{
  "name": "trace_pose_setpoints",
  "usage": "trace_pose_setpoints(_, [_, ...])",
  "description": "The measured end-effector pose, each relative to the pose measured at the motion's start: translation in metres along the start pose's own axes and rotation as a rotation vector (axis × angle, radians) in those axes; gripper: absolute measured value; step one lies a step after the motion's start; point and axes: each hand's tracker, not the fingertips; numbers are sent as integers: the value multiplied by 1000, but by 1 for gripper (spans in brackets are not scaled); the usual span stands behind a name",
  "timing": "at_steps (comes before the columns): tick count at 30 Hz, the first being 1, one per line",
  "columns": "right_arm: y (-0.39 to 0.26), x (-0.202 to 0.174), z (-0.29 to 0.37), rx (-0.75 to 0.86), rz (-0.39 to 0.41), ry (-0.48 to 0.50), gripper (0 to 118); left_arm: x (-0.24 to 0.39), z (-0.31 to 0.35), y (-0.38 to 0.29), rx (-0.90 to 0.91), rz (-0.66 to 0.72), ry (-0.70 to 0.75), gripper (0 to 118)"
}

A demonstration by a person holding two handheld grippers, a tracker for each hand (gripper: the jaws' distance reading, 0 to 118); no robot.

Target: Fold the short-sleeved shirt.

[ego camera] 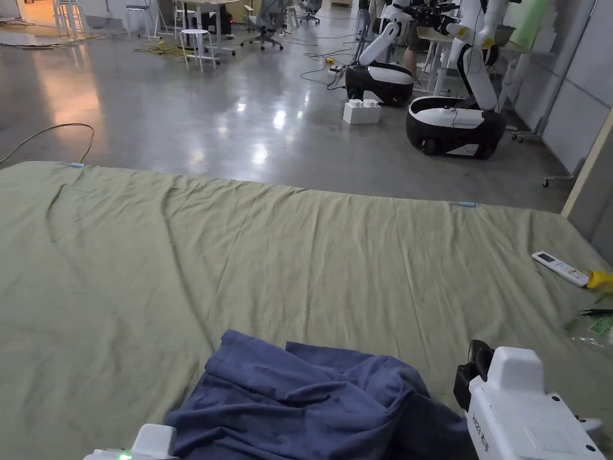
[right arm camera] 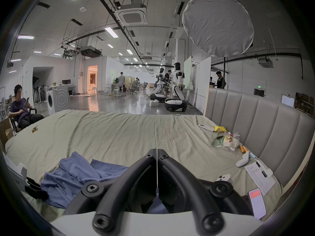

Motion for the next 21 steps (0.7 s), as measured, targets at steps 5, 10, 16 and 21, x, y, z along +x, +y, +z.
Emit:
trace_pose_setpoints(5, [-10,7,-2,-31,-3,-3,1,8,10,-4,6,32,-51,7])
trace_pose_setpoints(10, [-18,32,-7,-125,9,-26,2,-27,15,8,81,98,-137,7])
trace_pose_setpoints(16, [-37,69,-34,-360,-39,-4,34,-43,49,26,172,97,-184,7])
trace_pose_setpoints(21, [-65,77,-67,-512,-13,46,62,-51,49,33,205,102,-208,7])
